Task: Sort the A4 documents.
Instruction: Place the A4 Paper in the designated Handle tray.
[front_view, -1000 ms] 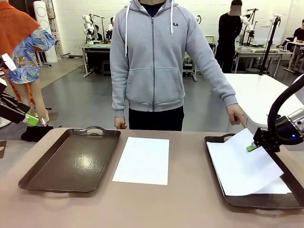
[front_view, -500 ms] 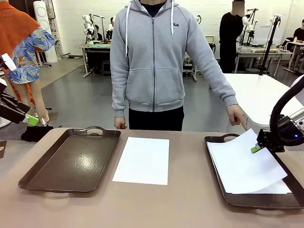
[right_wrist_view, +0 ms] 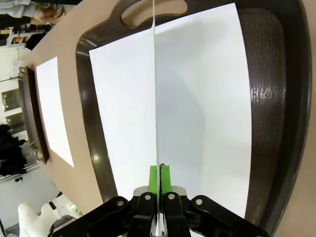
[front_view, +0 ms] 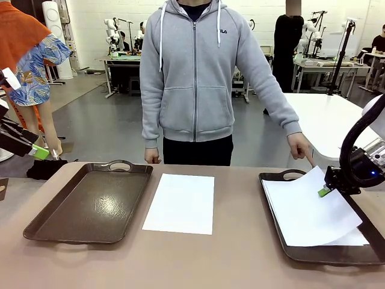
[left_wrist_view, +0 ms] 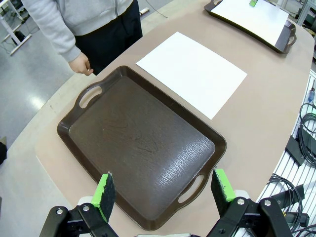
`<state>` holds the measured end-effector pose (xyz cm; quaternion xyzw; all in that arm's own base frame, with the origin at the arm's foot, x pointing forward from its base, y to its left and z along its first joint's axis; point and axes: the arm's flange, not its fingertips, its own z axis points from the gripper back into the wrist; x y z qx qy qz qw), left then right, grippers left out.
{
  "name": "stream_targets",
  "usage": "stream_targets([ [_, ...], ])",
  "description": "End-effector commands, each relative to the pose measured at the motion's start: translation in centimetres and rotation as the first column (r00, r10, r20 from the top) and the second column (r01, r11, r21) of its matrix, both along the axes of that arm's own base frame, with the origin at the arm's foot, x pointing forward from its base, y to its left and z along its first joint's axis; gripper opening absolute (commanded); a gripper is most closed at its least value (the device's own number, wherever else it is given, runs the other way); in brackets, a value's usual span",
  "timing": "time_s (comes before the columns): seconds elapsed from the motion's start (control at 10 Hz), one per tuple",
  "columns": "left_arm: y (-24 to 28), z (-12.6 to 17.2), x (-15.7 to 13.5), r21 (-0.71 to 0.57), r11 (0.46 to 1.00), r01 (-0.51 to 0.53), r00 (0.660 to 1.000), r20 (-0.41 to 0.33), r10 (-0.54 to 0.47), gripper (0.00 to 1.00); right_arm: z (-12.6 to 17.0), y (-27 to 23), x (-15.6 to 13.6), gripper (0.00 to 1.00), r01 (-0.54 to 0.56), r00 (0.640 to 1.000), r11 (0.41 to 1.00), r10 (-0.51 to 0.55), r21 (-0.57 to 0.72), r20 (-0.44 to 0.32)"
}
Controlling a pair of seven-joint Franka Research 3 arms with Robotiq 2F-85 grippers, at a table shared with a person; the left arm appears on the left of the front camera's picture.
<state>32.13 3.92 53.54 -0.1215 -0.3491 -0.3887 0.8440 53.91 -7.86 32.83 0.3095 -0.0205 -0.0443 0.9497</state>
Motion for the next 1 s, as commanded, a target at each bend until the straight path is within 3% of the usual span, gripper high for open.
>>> stream_targets([
  [0.0,0.1,-0.2,0.0,-0.011,1.000,0.004,1.000,-0.002,-0.004,1.00,0.3,0.1,-0.3,0.20,0.018,1.000,0.999,-0.018,-0.044,-0.002],
  [0.1,0.1,-0.2,0.0,-0.011,1.000,0.004,1.000,-0.002,-0.004,1.00,0.4,0.0,-0.3,0.36,0.021,1.000,0.998,-0.021,-0.051,0.003],
  [0.2,0.1,-0.2,0.0,-0.011,1.000,0.004,1.000,-0.002,-0.004,1.00,0.5,-0.1,-0.3,0.39,0.027,1.000,0.997,-0.026,-0.074,0.012],
  [0.3,0.1,-0.2,0.0,-0.011,1.000,0.004,1.000,-0.002,-0.004,1.00,0.8,-0.1,-0.4,0.55,0.028,0.999,0.996,-0.027,-0.087,0.022],
  [0.4,0.1,-0.2,0.0,-0.011,1.000,0.004,1.000,-0.002,-0.004,1.00,1.0,-0.2,-0.4,0.58,0.033,0.999,0.993,-0.030,-0.114,0.030],
  [0.5,0.1,-0.2,0.0,-0.011,1.000,0.004,1.000,-0.002,-0.004,1.00,1.3,-0.5,-0.5,0.74,0.044,0.999,0.989,-0.039,-0.140,0.036],
  [0.6,0.1,-0.2,0.0,-0.011,1.000,0.004,1.000,-0.002,-0.004,1.00,1.6,-0.8,-0.6,0.77,0.053,0.998,0.986,-0.048,-0.160,0.039],
  [0.7,0.1,-0.2,0.0,-0.011,1.000,0.004,1.000,-0.002,-0.004,1.00,1.9,-1.0,-0.7,0.93,0.060,0.998,0.985,-0.053,-0.164,0.042],
  [0.9,0.1,-0.2,0.0,-0.011,1.000,0.004,1.000,-0.002,-0.004,1.00,2.5,-1.3,-1.0,1.00,0.066,0.997,0.981,-0.059,-0.184,0.042],
])
